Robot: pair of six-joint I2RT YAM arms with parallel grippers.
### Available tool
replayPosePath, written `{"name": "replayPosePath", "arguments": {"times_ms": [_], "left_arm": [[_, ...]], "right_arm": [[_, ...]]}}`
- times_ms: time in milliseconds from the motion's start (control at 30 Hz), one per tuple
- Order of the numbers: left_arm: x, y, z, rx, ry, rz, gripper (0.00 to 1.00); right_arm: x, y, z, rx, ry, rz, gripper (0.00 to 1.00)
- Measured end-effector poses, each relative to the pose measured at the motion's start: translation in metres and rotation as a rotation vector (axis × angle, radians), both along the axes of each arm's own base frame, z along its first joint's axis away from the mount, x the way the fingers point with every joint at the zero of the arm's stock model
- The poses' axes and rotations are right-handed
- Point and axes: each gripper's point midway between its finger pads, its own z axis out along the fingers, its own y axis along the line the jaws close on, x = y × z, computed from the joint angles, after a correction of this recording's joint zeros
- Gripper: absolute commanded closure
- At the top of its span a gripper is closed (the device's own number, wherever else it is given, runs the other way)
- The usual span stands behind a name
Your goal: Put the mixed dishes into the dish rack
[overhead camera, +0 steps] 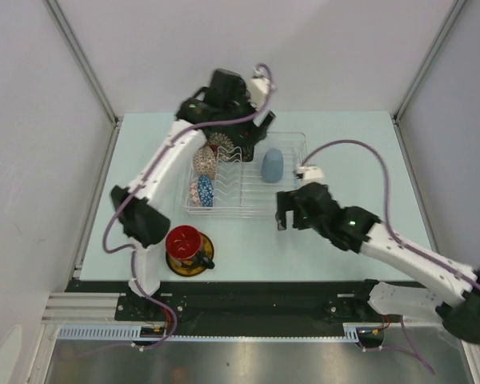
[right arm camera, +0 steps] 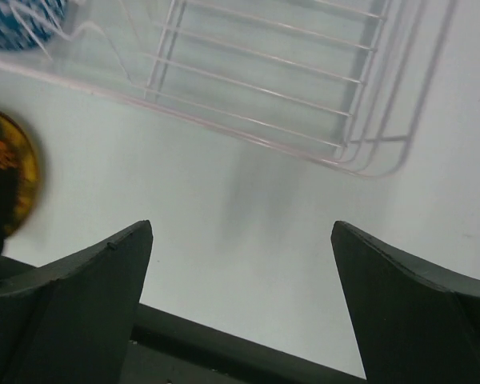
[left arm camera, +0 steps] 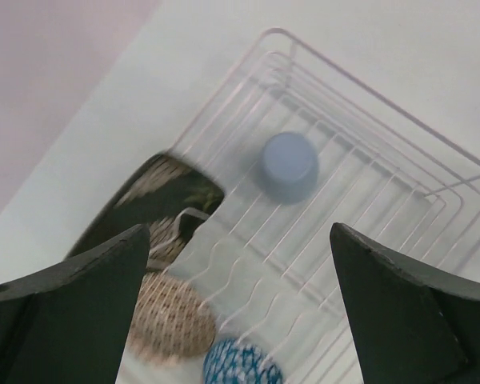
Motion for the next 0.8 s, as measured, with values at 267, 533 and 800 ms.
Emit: {"name": "replayPosePath", "arguments": {"times_ms": [267,533,800], "left_arm": [[-0.053,0.188,0.087,-0.119,-0.099,0.298,0.0],[-0.132,0.276,0.008,-0.137,0.05,0.473,0.0],[-0.141,0.295,-0.045,-0.172,0.187,0.526,0.0]], "right_arm": [[0.01,0.118,-0.011,-0.455,-0.116,0.183,0.0],[0.0,0.211,-0.01,-0.478,-0.121,0.402,0.12],[-0.014,0.278,0.018,-0.308,-0.086,0.594,0.3]]}}
